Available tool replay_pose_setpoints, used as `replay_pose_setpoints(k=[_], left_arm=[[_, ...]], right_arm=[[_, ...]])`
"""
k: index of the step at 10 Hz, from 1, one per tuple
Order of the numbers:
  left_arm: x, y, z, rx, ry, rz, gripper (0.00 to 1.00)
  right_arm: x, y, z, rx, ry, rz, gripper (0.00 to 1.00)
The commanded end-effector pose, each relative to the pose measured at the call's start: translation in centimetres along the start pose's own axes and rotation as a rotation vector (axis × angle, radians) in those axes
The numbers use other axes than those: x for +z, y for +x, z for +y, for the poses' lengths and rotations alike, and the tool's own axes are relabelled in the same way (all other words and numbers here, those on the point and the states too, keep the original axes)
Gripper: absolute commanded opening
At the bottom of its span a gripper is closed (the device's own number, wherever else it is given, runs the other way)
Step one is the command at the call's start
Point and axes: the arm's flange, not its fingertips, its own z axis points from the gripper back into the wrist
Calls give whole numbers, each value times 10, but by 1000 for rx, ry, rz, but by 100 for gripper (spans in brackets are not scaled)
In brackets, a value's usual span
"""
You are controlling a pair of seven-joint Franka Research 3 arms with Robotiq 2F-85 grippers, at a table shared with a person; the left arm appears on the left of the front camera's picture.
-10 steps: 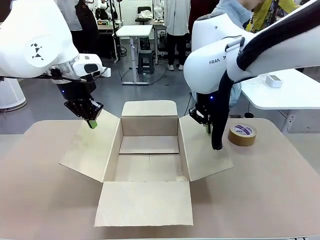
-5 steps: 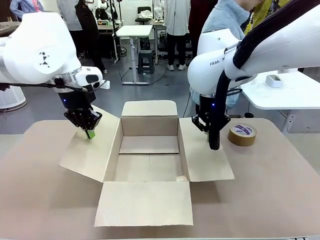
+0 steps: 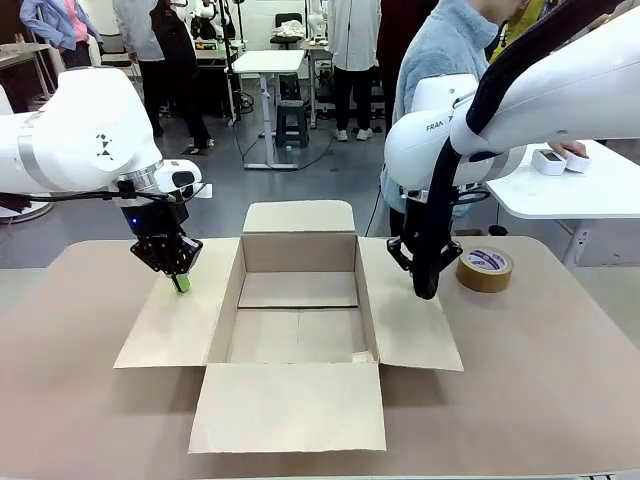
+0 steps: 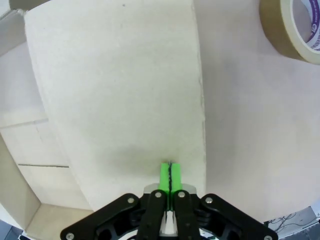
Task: Wrap the clocks to prevent damage.
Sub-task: Open the side flaps of the Package Box.
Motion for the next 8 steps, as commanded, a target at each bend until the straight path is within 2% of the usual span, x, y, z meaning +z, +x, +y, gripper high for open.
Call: replay_pose_setpoints(k=[1,3,7,8], left_arm=[[-2,6,-2,37,-31,-12,0],[-9,9,0,51,-35,-1,0],[-21,13,2,61,-31,33,0],[-15,12,2,39,-52,21,0]], right_arm=[[-3,-3,-3,23,54,-1,0],[-10,-1,-6,31,82,34,0],[-16,5,-12,48,105,37,0],[-9,3,-8,21,65,44,0]])
